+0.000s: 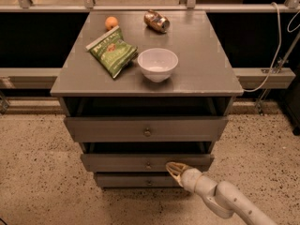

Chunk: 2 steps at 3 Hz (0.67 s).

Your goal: Close middle drawer

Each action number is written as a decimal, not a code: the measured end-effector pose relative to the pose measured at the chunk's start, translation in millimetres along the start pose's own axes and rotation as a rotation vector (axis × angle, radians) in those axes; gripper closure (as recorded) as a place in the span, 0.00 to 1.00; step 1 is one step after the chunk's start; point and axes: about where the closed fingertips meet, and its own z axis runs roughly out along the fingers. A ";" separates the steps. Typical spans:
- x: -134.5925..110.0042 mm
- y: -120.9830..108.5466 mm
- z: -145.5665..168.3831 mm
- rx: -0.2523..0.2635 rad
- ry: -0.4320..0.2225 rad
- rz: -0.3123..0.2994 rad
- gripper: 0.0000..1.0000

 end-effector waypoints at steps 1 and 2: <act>8.2 -12.4 7.0 0.035 -0.008 0.005 1.00; 16.5 -1.0 -3.5 0.025 -0.016 -0.013 1.00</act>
Offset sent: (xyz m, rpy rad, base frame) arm 0.0089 -0.0131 -0.0177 0.0032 -0.0111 -0.0463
